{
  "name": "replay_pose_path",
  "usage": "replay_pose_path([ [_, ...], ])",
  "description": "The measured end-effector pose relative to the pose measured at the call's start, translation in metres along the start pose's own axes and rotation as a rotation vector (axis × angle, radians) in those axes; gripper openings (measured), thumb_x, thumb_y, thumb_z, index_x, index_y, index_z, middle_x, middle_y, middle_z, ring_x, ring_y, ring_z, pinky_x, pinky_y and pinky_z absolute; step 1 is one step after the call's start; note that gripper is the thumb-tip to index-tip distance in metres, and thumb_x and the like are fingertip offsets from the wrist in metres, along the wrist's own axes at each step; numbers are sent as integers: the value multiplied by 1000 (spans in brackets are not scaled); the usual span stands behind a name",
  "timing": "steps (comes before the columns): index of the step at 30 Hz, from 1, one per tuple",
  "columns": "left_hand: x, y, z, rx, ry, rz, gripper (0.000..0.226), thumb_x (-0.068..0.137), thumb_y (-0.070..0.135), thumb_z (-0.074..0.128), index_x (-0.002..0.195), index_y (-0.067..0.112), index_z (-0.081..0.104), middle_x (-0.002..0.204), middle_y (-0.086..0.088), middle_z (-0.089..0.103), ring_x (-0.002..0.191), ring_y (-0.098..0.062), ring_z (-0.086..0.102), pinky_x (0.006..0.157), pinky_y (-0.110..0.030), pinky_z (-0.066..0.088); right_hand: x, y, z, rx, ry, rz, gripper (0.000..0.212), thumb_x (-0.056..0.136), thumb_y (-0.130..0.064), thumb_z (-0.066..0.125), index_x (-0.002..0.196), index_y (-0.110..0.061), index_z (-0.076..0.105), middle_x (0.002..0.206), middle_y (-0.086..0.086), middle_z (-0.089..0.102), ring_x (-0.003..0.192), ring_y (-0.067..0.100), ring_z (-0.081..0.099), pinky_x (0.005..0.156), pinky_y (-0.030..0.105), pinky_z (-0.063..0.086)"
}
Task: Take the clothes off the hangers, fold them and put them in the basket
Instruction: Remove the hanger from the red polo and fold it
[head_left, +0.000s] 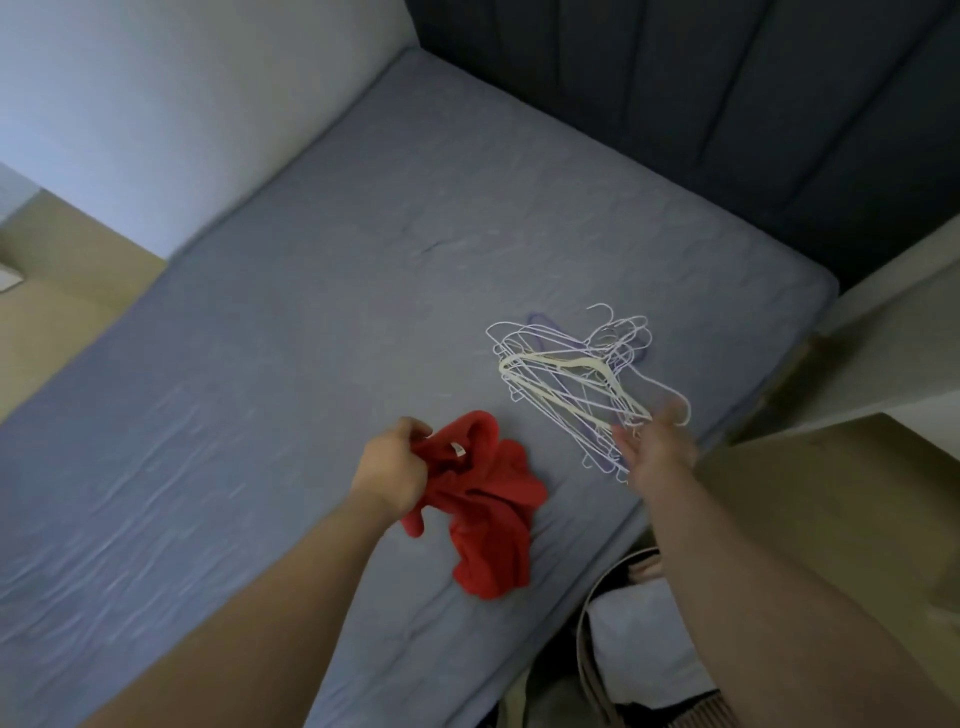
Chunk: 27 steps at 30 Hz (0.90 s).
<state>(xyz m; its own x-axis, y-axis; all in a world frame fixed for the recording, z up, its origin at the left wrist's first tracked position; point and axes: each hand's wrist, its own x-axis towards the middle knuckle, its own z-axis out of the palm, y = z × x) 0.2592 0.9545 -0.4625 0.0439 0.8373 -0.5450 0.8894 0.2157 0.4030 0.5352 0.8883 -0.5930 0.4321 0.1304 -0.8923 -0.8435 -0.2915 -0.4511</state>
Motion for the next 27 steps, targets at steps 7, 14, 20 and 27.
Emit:
replay_pose_path([
  [7, -10, -8, -9, 64, 68, 188, 49, 75, -13, 37, 104, 18, 61, 100, -8, 64, 85, -34, 65, 60, -34, 52, -11, 45, -3, -610, -145, 158, 33, 98, -25, 56, 126, -7, 53, 117, 16, 60, 79, 29, 65, 50, 35, 53],
  [14, -46, -26, -36, 221, 152, 509, 42, 75, -1, 47, 109, 18, 62, 112, 1, 62, 98, -25, 61, 76, -37, 52, -79, 89, 22, -1148, -369, -389, 57, 81, -21, 77, 132, -8, 54, 128, 12, 61, 112, 27, 62, 101, 37, 48],
  [20, -108, -44, -81, 173, 269, 830, 45, 70, -1, 43, 108, 15, 62, 109, 2, 64, 99, -19, 59, 82, -24, 46, -155, 112, 39, -1216, -360, -726, 91, 70, -38, 82, 148, -23, 36, 144, 12, 43, 134, 32, 42, 110, 45, 38],
  [27, -188, -112, -158, -41, 611, 892, 51, 71, -5, 40, 115, 6, 63, 114, -6, 63, 107, -14, 54, 98, -5, 31, -252, 157, 1, -1242, -209, -841, 34, 89, -18, 54, 121, -19, 65, 122, 17, 65, 115, 35, 59, 96, 38, 49],
])
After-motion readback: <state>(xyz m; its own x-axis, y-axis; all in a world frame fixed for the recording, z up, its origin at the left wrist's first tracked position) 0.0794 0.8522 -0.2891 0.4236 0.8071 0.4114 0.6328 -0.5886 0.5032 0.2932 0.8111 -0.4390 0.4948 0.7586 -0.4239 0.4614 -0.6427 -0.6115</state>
